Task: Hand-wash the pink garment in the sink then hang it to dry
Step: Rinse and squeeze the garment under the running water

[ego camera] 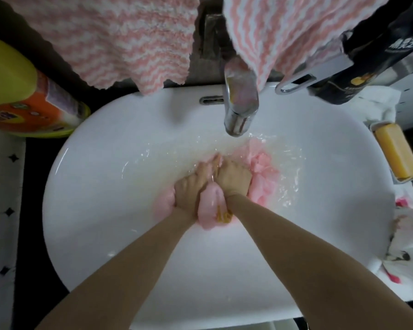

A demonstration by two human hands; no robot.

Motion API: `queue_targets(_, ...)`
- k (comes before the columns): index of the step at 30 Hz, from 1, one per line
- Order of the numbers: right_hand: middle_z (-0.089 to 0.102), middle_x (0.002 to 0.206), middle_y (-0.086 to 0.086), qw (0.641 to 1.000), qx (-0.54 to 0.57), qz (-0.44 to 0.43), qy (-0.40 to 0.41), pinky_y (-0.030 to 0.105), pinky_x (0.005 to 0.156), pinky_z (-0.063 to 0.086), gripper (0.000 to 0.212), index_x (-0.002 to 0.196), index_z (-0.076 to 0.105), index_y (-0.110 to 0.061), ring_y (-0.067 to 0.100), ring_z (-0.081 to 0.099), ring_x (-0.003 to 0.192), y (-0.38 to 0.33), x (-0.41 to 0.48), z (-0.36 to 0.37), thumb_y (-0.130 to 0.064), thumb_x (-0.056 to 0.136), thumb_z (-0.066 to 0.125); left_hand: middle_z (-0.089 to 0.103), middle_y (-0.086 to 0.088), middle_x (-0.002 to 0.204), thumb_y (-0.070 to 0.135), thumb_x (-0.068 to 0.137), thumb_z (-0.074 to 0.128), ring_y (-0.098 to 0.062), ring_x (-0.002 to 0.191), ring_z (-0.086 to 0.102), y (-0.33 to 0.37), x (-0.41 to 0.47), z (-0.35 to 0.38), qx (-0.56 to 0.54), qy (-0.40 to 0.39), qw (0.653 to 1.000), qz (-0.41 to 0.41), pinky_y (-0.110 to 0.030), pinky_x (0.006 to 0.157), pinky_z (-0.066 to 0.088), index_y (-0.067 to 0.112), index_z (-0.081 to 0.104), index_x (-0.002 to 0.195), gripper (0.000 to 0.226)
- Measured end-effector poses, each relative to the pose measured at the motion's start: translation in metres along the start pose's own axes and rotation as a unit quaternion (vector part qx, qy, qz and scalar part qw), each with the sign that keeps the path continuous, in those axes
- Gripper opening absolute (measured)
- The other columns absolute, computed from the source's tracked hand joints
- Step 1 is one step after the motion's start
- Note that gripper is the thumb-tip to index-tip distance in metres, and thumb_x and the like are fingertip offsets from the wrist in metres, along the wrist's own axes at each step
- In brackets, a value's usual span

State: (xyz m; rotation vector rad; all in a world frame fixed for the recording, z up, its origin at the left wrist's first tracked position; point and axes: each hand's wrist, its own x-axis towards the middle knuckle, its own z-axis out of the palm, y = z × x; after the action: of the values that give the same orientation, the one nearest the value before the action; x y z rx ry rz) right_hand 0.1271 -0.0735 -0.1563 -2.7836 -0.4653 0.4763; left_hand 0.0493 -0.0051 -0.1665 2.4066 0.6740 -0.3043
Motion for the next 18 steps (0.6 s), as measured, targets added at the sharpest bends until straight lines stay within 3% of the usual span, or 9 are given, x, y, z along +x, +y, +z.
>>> queue_targets(3, 0.068, 0.092, 0.011, 0.988, 0.117, 0.096, -0.016, 0.030, 0.069, 0.037, 0.039, 0.087, 0.068, -0.014, 0.028, 0.061, 0.083, -0.005, 0.004, -0.018, -0.036, 0.097, 0.038, 0.065, -0.006, 0.112, 0.047, 0.093, 0.047, -0.027, 0.104, 0.062, -0.007, 0.010, -0.016, -0.146, -0.011, 0.985, -0.095, -0.037, 0.088, 0.050, 0.024, 0.060, 0.111, 0.032)
queue_targets(5, 0.068, 0.099, 0.004, 0.948, 0.295, 0.108, -0.052, 0.029, 0.078, 0.044, 0.021, 0.095, 0.068, -0.022, 0.024, 0.062, 0.095, 0.001, 0.003, -0.035, -0.034, 0.092, 0.052, 0.065, -0.003, 0.109, 0.052, 0.085, 0.054, -0.022, 0.102, 0.061, -0.004, 0.009, -0.033, -0.234, -0.006, 0.970, -0.072, -0.032, 0.087, 0.047, 0.021, 0.056, 0.110, 0.040)
queue_targets(8, 0.063, 0.088, -0.006, 0.850, 0.515, 0.080, -0.074, 0.015, 0.069, 0.045, 0.016, 0.107, 0.065, -0.029, 0.004, 0.059, 0.077, 0.007, -0.017, -0.075, -0.026, 0.091, 0.061, 0.053, 0.010, 0.114, 0.049, 0.092, 0.046, 0.002, 0.094, 0.053, 0.009, -0.004, -0.059, -0.367, 0.054, 0.928, -0.045, -0.008, 0.081, 0.040, 0.027, 0.049, 0.122, 0.037)
queue_targets(10, 0.060, 0.085, -0.009, 0.828, 0.551, 0.076, -0.071, 0.015, 0.065, 0.045, 0.022, 0.114, 0.063, -0.024, -0.001, 0.058, 0.066, 0.011, -0.037, -0.091, -0.029, 0.094, 0.057, 0.048, 0.014, 0.114, 0.034, 0.101, 0.034, 0.008, 0.092, 0.048, 0.010, -0.014, -0.064, -0.398, 0.115, 0.908, -0.060, 0.002, 0.073, 0.036, 0.024, 0.049, 0.126, 0.030)
queue_targets(11, 0.060, 0.089, -0.009, 0.853, 0.518, 0.061, -0.040, 0.019, 0.068, 0.045, 0.025, 0.118, 0.061, -0.024, 0.000, 0.058, 0.069, 0.016, -0.046, -0.091, -0.033, 0.094, 0.056, 0.049, 0.017, 0.109, 0.029, 0.101, 0.035, 0.008, 0.091, 0.048, 0.015, -0.021, -0.066, -0.408, 0.129, 0.902, -0.062, 0.002, 0.072, 0.037, 0.023, 0.050, 0.125, 0.029)
queue_targets(12, 0.058, 0.100, -0.006, 0.902, 0.432, 0.024, 0.005, 0.023, 0.072, 0.045, 0.031, 0.123, 0.057, -0.027, 0.003, 0.058, 0.080, 0.020, -0.055, -0.088, -0.036, 0.094, 0.056, 0.052, 0.018, 0.101, 0.025, 0.100, 0.040, 0.005, 0.086, 0.050, 0.019, -0.029, -0.066, -0.385, 0.127, 0.913, -0.050, -0.004, 0.072, 0.040, 0.023, 0.051, 0.125, 0.027)
queue_targets(14, 0.045, 0.132, 0.002, 0.978, 0.175, -0.084, 0.071, 0.035, 0.088, 0.044, 0.050, 0.135, 0.047, -0.033, 0.016, 0.047, 0.113, 0.034, -0.066, -0.071, -0.051, 0.089, 0.053, 0.054, 0.011, 0.097, 0.027, 0.092, 0.053, -0.003, 0.086, 0.052, 0.023, -0.047, -0.058, -0.217, 0.121, 0.968, 0.024, -0.022, 0.074, 0.043, 0.025, 0.049, 0.128, 0.037)
queue_targets(16, 0.017, 0.157, 0.005, 0.989, 0.051, -0.138, 0.027, 0.053, 0.110, 0.020, 0.067, 0.143, 0.034, -0.042, 0.028, 0.018, 0.142, 0.049, -0.070, -0.046, -0.070, 0.083, 0.038, 0.044, 0.001, 0.132, 0.052, 0.074, 0.054, -0.016, 0.119, 0.042, 0.009, -0.059, -0.033, -0.018, 0.104, 0.993, 0.053, -0.042, 0.099, 0.040, 0.033, 0.044, 0.134, 0.064)
queue_targets(18, -0.005, 0.161, -0.004, 0.988, 0.047, -0.136, -0.050, 0.058, 0.113, 0.004, 0.073, 0.145, 0.020, -0.051, 0.027, -0.006, 0.147, 0.056, -0.072, -0.025, -0.081, 0.078, 0.023, 0.017, -0.006, 0.155, 0.068, 0.061, 0.046, -0.027, 0.141, 0.017, -0.003, -0.069, -0.008, 0.046, 0.077, 0.996, 0.016, -0.059, 0.113, 0.012, 0.043, 0.028, 0.141, 0.086)
